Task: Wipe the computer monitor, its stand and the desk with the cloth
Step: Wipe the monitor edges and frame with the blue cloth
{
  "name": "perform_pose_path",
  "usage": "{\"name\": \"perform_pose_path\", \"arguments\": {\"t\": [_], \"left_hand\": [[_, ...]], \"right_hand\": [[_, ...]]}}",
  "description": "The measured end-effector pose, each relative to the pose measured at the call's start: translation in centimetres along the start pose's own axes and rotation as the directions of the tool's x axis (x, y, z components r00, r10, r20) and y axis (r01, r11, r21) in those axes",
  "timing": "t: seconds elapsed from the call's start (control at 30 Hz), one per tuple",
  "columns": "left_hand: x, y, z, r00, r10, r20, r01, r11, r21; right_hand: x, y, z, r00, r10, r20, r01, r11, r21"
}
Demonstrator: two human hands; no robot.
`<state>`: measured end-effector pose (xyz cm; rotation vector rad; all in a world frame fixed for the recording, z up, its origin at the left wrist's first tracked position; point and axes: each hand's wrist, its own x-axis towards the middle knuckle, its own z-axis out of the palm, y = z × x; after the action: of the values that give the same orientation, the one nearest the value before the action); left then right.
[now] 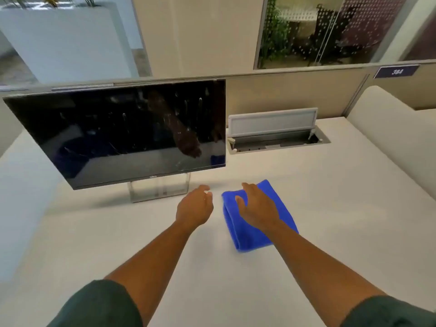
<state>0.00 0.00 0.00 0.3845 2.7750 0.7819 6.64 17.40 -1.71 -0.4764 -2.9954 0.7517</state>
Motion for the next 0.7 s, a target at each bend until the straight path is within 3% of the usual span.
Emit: {"name": "perform_pose_path", "arguments": {"t": [0.07, 0.13, 0.2, 0.47, 0.7], "left_hand": [[1.1, 0.5, 1.6, 0.976, -0.113, 0.187, 0.132, 0.987, -0.093], [1.8, 1.1, 3.2, 0.904, -0.215, 0.369, 0.311, 0.924, -0.223], [2.4, 1.5, 4.9, 0.852, -0.274, 0.446, 0.438, 0.840, -0.320], [4.0, 2.9, 9.2, 0.761, -0.465, 0.452, 0.648, 0.573, -0.502], [4.4, 4.9, 8.9, 0.770, -0.387, 0.508, 0.632, 0.577, -0.518]], "right_hand": [[0.3, 1.3, 0.0, 0.998, -0.012, 0.069, 0.011, 1.000, 0.026], [0.5, 3.0, 0.4, 0.990, -0.015, 0.141, 0.010, 0.999, 0.032], [0.9, 4.3, 0.8, 0.982, -0.008, 0.190, 0.000, 0.999, 0.038], [2.6, 7.4, 2.4, 0.928, -0.024, 0.371, 0.028, 1.000, -0.005], [4.5, 7.6, 1.8, 0.903, -0.018, 0.429, -0.023, 0.996, 0.090]]}}
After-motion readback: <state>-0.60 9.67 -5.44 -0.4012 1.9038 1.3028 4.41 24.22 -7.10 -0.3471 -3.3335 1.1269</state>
